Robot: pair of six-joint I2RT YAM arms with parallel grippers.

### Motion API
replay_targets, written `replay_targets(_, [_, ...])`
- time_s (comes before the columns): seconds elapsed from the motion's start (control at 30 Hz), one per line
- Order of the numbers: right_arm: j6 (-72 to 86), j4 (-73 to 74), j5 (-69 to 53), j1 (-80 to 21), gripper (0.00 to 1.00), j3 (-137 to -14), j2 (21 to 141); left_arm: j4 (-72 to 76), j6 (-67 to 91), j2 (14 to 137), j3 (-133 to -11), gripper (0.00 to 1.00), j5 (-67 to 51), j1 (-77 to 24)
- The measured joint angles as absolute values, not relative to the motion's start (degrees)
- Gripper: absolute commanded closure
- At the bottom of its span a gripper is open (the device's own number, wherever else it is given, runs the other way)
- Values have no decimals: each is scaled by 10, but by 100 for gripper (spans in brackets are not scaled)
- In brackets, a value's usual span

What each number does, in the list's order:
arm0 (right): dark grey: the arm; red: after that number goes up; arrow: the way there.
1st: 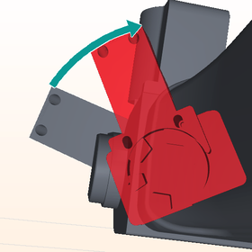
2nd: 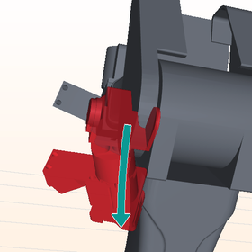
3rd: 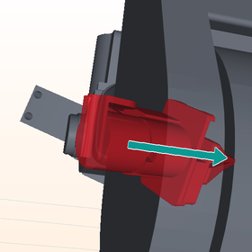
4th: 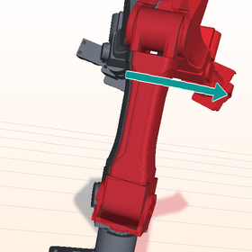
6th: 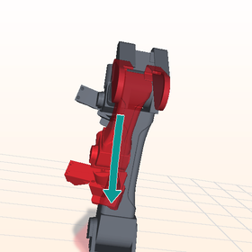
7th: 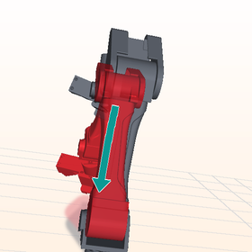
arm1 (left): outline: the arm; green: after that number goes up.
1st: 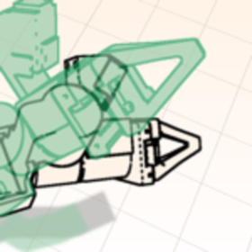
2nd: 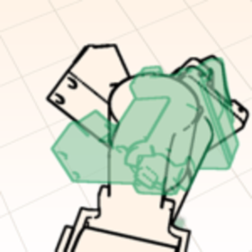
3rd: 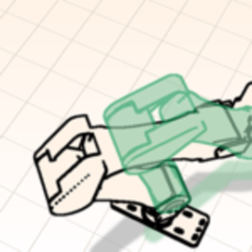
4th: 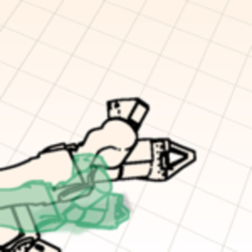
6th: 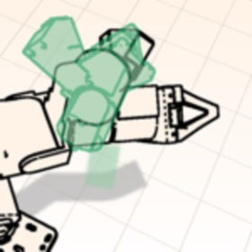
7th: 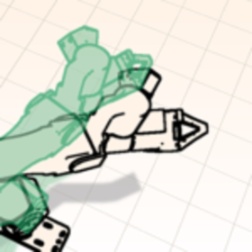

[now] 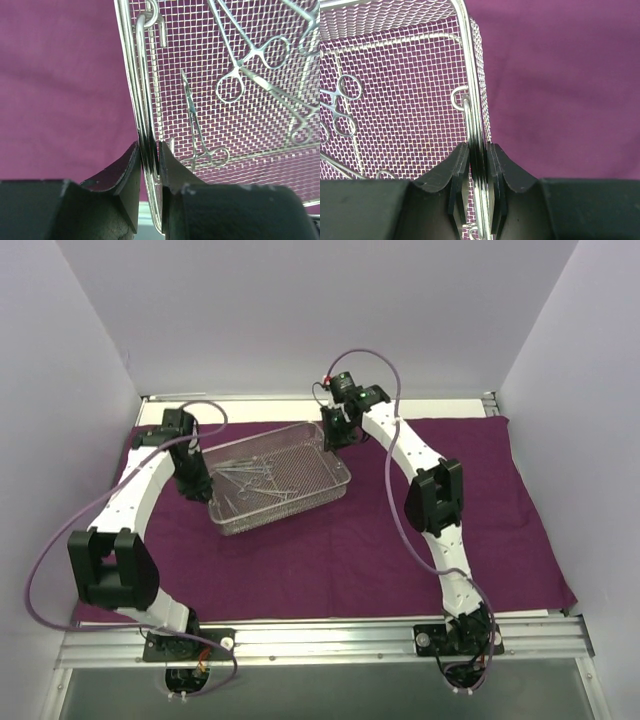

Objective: Open and lay out the surgical kit
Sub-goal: Place the container in the surgical kit.

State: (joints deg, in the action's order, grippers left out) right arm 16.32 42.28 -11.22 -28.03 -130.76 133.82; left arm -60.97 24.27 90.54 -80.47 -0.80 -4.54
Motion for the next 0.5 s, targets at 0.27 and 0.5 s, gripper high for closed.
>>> replay_targets(0.27, [152,422,-102,-328,100,-1306,1339,-615,269,801,-696,98,41,-38])
replay_targets(0.5, [148,395,-87,-358,100,-1265,1339,-634,284,783,-661,98,54,-18])
